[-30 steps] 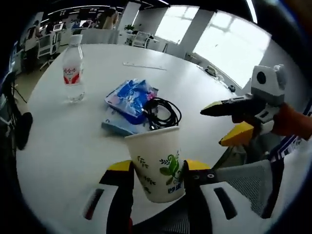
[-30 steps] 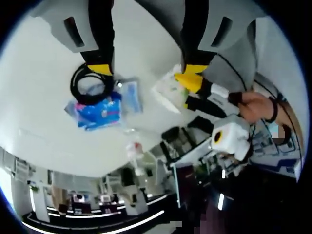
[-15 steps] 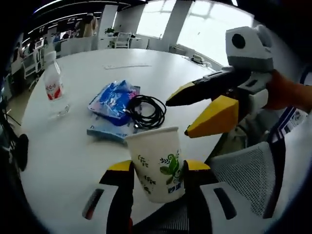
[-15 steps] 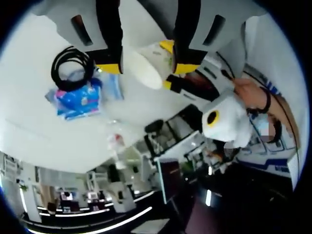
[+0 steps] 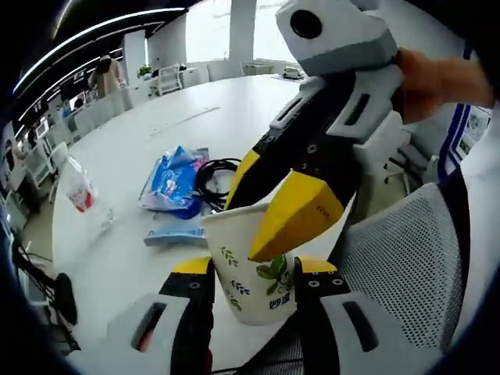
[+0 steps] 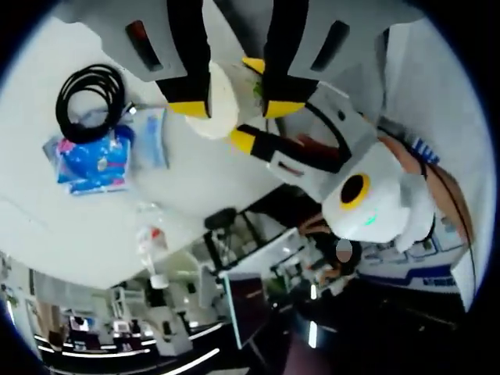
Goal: Arrange the tabletop items into an orderly group along one side of the table until the central work area is clear of visible clutter.
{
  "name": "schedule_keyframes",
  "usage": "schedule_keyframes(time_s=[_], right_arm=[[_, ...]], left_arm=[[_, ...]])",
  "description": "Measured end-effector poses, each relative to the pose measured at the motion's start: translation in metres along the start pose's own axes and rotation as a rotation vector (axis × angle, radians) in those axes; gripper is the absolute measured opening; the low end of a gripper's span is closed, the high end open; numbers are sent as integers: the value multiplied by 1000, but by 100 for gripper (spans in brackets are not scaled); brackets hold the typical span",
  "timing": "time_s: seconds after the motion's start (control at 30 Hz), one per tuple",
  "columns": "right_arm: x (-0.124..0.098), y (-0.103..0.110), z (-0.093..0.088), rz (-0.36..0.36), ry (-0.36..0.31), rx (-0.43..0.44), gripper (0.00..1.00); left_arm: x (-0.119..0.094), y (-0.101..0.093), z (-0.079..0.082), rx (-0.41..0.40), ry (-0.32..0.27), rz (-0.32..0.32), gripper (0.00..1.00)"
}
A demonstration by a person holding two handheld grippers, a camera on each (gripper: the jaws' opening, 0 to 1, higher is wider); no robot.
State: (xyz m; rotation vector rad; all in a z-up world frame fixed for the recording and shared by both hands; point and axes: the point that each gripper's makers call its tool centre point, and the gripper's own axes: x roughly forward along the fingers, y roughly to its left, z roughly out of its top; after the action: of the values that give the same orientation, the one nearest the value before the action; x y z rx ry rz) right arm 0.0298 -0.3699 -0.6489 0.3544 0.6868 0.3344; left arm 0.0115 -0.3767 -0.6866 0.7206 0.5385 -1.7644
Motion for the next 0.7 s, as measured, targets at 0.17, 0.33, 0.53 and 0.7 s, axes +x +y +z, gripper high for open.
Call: schedule_keyframes(time_s=[0.17,0.33,0.53,0.7], right_arm=[[4,10,-10,59,66,-24,9],[7,14,-14,64,73,-20,3],[6,14,-16,51,53,3,2],[6,12,-14,36,20,24,1]], left_arm=[[2,-4,2,97,13,11,39],[4,-10,2,80,10,-11,39],[3,-9,-2,33,3,-14,39],[3,-6,-3,1,2,1,38]])
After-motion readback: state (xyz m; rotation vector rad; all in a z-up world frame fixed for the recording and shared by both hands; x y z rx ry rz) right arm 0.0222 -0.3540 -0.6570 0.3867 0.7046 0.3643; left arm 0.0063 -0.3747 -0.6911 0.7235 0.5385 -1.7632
